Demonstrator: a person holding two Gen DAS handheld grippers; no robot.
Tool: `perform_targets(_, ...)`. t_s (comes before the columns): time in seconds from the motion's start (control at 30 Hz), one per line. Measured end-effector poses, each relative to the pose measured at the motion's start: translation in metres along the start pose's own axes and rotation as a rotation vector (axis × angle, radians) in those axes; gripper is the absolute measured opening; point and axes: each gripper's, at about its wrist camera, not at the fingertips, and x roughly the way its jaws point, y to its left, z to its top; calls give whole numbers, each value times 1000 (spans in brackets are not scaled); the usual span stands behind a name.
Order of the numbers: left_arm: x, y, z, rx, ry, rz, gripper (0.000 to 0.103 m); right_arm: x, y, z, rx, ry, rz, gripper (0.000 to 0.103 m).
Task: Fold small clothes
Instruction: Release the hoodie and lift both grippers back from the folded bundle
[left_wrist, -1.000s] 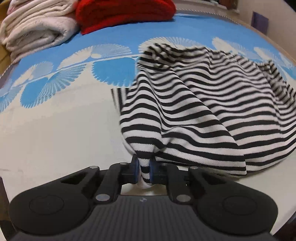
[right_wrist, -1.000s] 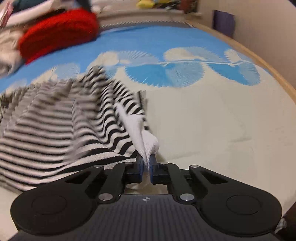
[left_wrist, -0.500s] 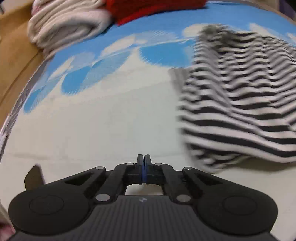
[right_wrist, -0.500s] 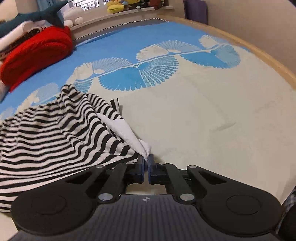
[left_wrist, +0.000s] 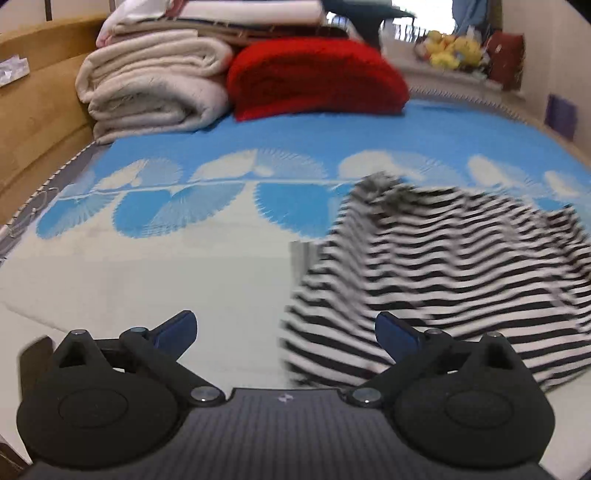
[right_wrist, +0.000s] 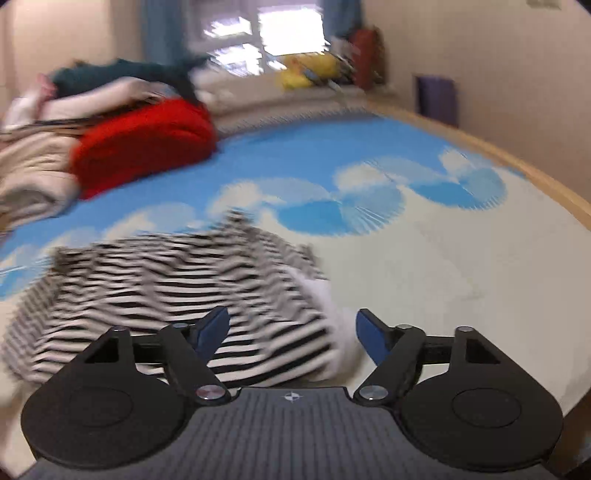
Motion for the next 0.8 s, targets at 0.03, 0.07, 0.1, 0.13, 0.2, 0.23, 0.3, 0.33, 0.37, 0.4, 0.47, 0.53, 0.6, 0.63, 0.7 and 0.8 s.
perform_targets(0.03,-6,-9,-5,-2,-15,-6,103,-12,9,-7,-22,-21,33,84)
perform_targets(0.07,-11,-17,-11,4,-21,-9,103,-19,16,-12,-42,-29,54,84)
perform_targets(0.1,-15,-26,-14,13,-31,-15,103,-27,24,-19,-72,-32,86,84)
perform_targets(0.13,-17,-34,-17,23,-40,-20,103,-34,32,-25,-106,-37,121,84)
perform_targets(0.2,-19,-49,-20,48,-43,-10,103,-42,42,-33,-160,-51,173,86)
perform_targets(0.23,-17,-53,-22,53,-42,0,103,-43,47,-34,-185,-45,187,86)
perform_targets(0.3,-17,-58,-23,45,-47,22,103,-40,52,-35,-207,-23,183,86)
perform_targets(0.33,-18,-58,-24,32,-50,30,103,-36,52,-34,-207,-6,175,86)
perform_targets(0.37,-19,-55,-25,17,-51,32,103,-33,52,-33,-198,12,166,86)
perform_targets(0.4,-21,-52,-27,1,-49,31,103,-29,50,-32,-185,28,153,86)
perform_targets(0.47,-22,-48,-31,-12,-30,27,103,-22,48,-30,-160,50,132,86)
perform_targets(0.53,-23,-44,-35,-10,-14,43,103,-19,47,-34,-143,54,125,86)
perform_targets(0.6,-28,-40,-38,-12,-18,64,103,-20,48,-39,-143,49,119,86)
perform_targets(0.63,-30,-37,-39,-17,-21,70,103,-20,50,-40,-144,47,114,86)
perform_targets(0.7,-34,-29,-41,-41,-25,79,103,-19,51,-41,-139,47,109,86)
perform_targets(0.8,-39,-19,-45,-77,-17,80,103,-18,54,-41,-136,45,103,86)
